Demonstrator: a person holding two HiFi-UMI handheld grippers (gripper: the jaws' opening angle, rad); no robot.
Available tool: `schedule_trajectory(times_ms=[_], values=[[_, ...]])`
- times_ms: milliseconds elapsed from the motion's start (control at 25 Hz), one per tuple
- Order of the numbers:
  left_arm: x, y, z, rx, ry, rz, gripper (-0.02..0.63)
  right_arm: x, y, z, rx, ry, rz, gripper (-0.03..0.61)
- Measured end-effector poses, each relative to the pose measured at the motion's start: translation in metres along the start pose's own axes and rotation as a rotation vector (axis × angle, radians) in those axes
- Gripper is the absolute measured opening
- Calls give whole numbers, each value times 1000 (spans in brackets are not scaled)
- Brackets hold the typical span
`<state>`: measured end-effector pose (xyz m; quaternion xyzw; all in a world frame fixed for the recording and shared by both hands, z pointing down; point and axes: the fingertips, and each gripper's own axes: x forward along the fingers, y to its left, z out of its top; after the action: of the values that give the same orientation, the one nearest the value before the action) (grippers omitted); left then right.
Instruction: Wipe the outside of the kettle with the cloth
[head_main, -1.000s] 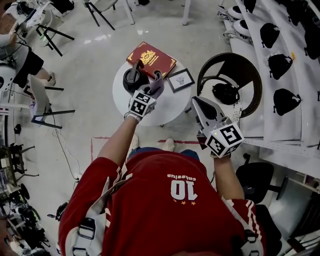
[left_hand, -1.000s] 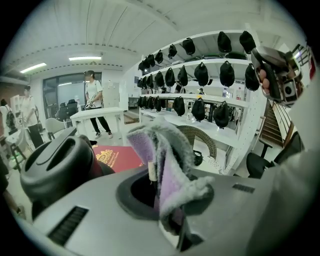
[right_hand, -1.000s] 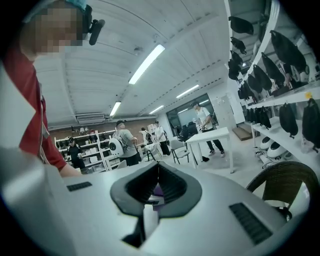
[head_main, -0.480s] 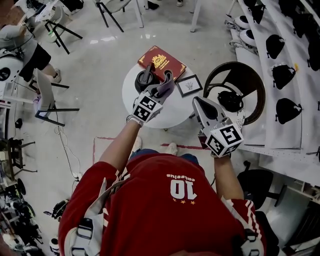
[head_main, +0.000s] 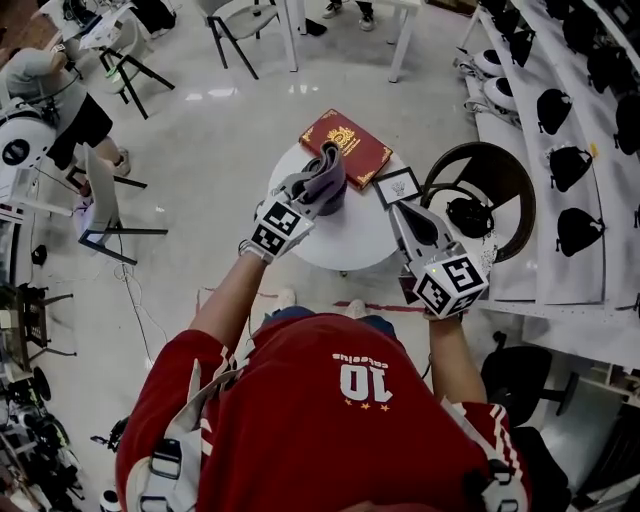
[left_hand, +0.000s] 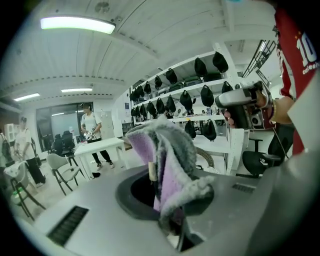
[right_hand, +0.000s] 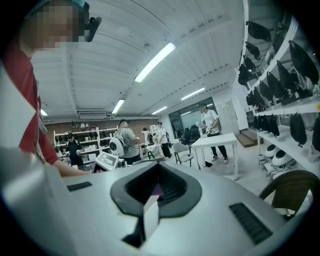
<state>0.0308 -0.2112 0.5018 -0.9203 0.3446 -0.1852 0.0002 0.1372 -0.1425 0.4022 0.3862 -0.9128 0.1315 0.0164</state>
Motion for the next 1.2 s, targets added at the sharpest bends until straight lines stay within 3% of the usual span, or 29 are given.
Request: schedule_trajectory(times_ms=[560, 1080, 1200], values=[[-69, 100, -21, 19, -20, 17, 46, 44, 59, 1, -11, -12, -83, 17], [-47, 132, -68, 83, 41, -150, 48, 70, 87, -20, 24, -36, -239, 17], [-32, 134, -82, 135, 74, -200, 48, 73, 89, -27, 47, -43, -278, 17]])
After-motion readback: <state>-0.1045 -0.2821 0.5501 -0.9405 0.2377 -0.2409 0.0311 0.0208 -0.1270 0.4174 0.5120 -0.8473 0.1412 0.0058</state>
